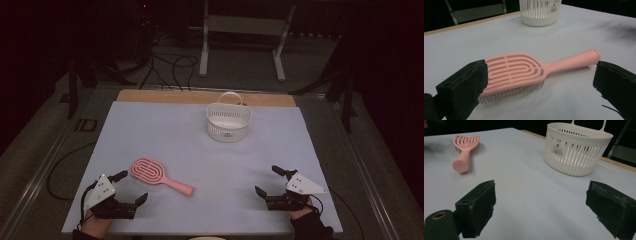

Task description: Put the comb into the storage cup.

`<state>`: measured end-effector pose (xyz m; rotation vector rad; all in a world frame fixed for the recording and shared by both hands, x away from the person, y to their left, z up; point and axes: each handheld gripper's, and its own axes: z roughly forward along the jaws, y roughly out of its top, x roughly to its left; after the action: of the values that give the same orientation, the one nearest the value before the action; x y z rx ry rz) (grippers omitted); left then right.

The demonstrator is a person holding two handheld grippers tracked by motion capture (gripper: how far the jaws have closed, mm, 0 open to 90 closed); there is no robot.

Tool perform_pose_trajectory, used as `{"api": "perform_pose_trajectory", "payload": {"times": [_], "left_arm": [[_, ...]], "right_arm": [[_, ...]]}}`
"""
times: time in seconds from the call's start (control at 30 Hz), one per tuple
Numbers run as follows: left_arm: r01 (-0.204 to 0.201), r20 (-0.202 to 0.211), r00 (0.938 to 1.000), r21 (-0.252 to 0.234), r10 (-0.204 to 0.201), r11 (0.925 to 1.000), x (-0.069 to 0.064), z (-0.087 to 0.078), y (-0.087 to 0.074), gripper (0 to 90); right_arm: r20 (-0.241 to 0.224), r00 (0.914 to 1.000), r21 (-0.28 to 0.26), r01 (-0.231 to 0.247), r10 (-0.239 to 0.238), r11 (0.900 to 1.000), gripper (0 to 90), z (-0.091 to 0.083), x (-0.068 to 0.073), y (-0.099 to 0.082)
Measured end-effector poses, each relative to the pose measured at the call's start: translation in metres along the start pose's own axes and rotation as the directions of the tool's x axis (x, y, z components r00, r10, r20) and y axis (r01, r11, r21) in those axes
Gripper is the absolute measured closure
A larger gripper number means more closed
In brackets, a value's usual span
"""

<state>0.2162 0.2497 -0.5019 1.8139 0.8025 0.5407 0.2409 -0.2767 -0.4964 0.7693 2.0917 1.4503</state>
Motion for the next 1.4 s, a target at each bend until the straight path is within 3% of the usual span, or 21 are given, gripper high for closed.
{"api": "perform_pose_trajectory", "payload": {"times": [0.6,0.8,1.27,1.4], "left_arm": [[0.006,0.005,1.0,0.002,-0.006,1.0,0.0,0.001,0.004,0.1],[0.021,0.03,0.9993,-0.019,-0.021,0.9996,-0.001,0.0,0.008,0.1],[-0.005,0.069,0.9976,-0.016,0.006,0.9999,-0.004,-0.001,0.039,0.1],[-0.026,0.08,0.9965,0.009,0.025,0.9996,-0.004,-0.001,0.05,0.1]], "right_arm": [[0.018,0.9998,-0.014,-0.008,0.008,0.9999,9.0,-0.002,0.001,0.001],[0.023,0.9997,-0.02,-0.003,0.004,0.9998,9.0,-0.002,0.002,0.002],[0.03,0.9996,-0.029,-0.001,0.002,0.9996,9.1,-0.003,0.004,0.003],[0.032,0.9995,-0.032,-0.004,0.005,0.9995,9.1,-0.004,0.004,0.004]]}}
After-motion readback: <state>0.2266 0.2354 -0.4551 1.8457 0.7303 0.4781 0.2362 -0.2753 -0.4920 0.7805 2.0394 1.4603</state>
